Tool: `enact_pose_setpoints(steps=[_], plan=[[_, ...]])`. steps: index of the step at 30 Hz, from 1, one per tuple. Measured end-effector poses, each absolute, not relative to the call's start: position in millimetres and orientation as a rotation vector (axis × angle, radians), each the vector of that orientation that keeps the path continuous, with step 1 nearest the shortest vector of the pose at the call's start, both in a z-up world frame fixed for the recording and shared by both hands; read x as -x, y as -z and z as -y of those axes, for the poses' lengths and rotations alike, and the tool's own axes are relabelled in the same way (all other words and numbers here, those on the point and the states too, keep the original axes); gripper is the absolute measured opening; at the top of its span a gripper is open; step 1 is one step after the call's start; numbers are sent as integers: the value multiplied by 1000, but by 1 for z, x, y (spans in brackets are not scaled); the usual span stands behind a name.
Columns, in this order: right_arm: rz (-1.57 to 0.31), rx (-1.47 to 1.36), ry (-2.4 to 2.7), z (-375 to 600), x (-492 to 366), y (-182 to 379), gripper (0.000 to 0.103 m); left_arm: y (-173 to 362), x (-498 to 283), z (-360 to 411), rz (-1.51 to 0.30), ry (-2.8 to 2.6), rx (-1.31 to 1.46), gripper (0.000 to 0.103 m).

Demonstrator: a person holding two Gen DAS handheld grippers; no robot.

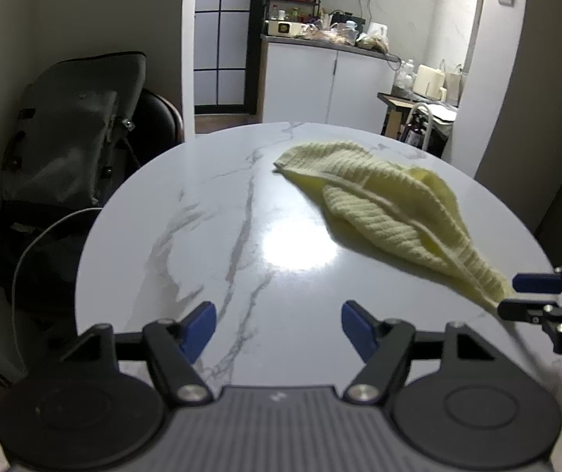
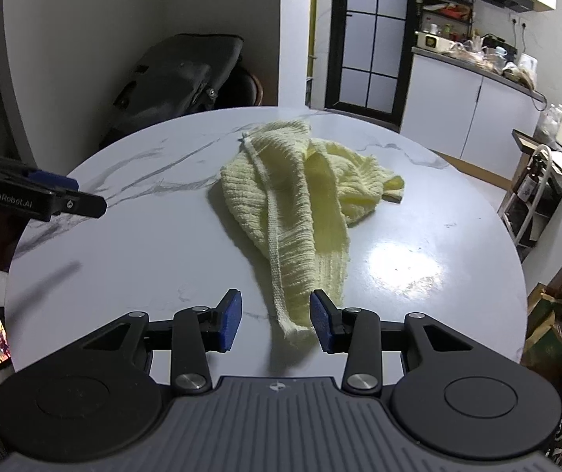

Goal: Fold towel
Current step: 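Grasp one towel corner with the right gripper while the left gripper grasps another corner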

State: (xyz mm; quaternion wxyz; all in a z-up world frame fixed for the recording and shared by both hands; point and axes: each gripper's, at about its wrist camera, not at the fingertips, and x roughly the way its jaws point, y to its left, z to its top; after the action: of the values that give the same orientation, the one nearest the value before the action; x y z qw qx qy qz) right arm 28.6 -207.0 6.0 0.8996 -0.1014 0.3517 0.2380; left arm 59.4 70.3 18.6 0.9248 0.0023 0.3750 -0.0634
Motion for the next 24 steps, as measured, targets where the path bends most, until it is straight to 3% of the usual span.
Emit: enact_pose_setpoints(steps=[4, 12, 14, 17, 21, 24], plan=[[-741, 244, -499, 204, -32, -1, 32, -20, -62, -75, -771, 116, 9, 69], [-766, 287, -510, 208, -34, 6, 32, -15, -67, -78, -784, 80, 24, 68], [-772, 274, -516, 211, -36, 8, 32, -14, -68, -78, -792, 77, 27, 63], [-771, 278, -524, 212, -35, 8, 32, -14, -69, -77, -793, 79, 27, 63], [-775, 271, -534, 216, -36, 8, 5, -13, -71, -74, -794, 86, 11, 63], [-783, 259, -547, 219, -36, 7, 4, -7, -76, -70, -803, 75, -18, 63]])
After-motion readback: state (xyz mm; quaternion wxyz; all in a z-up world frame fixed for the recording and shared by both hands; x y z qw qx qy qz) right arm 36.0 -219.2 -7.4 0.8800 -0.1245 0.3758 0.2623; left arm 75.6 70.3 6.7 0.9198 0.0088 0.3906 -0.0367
